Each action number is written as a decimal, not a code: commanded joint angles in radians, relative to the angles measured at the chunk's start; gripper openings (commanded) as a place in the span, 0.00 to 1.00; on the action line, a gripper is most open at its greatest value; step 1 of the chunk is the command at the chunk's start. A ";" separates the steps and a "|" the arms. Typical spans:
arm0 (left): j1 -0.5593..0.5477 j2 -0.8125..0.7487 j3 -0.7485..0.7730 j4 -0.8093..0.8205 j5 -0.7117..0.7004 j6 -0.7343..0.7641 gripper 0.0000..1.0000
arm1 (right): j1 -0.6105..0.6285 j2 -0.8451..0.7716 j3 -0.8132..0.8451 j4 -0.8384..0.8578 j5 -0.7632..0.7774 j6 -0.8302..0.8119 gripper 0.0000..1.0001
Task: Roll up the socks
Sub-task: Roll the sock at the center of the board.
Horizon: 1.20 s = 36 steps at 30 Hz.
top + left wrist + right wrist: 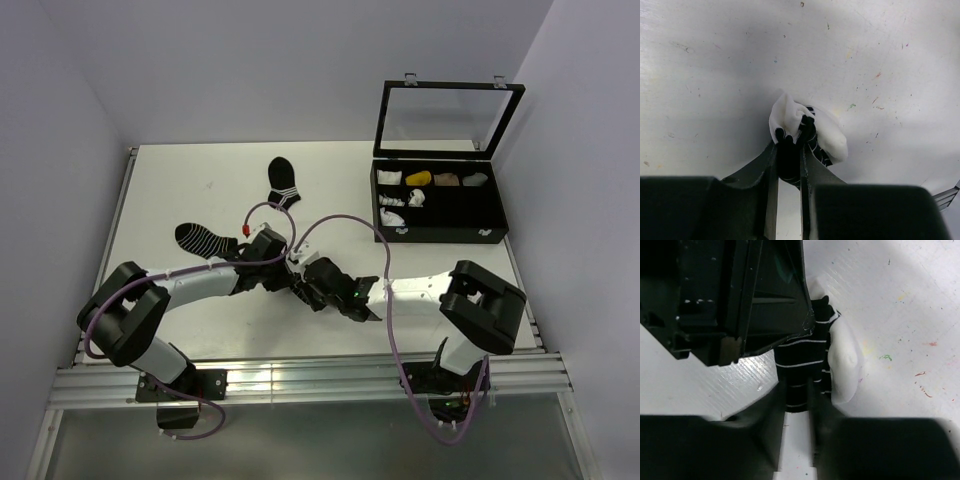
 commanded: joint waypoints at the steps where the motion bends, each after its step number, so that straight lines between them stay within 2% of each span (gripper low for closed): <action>1: -0.004 0.006 0.016 -0.045 -0.003 0.022 0.12 | 0.009 0.033 0.039 -0.017 0.052 -0.003 0.20; 4: -0.006 -0.006 0.010 -0.034 -0.001 0.015 0.16 | 0.008 0.036 0.035 -0.025 0.057 0.008 0.00; 9: -0.004 -0.049 -0.027 -0.016 -0.012 -0.004 0.31 | -0.018 0.014 0.019 -0.016 -0.038 0.048 0.00; 11: -0.004 -0.069 -0.043 -0.009 -0.018 -0.010 0.36 | -0.063 0.011 0.007 -0.008 -0.145 0.068 0.00; 17: -0.003 -0.138 -0.101 0.032 -0.043 -0.038 0.60 | -0.228 0.039 -0.021 0.058 -0.455 0.146 0.00; 20: -0.004 -0.162 -0.130 0.067 -0.049 -0.050 0.66 | -0.294 0.068 -0.031 0.105 -0.599 0.191 0.00; 26: -0.006 -0.191 -0.165 0.135 -0.044 -0.048 0.66 | -0.409 0.190 -0.047 0.243 -0.867 0.318 0.00; 30: -0.006 -0.221 -0.196 0.185 -0.056 -0.044 0.67 | -0.452 0.243 -0.042 0.274 -0.931 0.359 0.00; 34: -0.006 -0.260 -0.231 0.237 -0.073 -0.036 0.80 | -0.479 0.278 -0.030 0.277 -0.963 0.379 0.00; 36: -0.004 -0.279 -0.248 0.256 -0.090 -0.033 0.81 | -0.491 0.289 -0.015 0.263 -0.977 0.381 0.00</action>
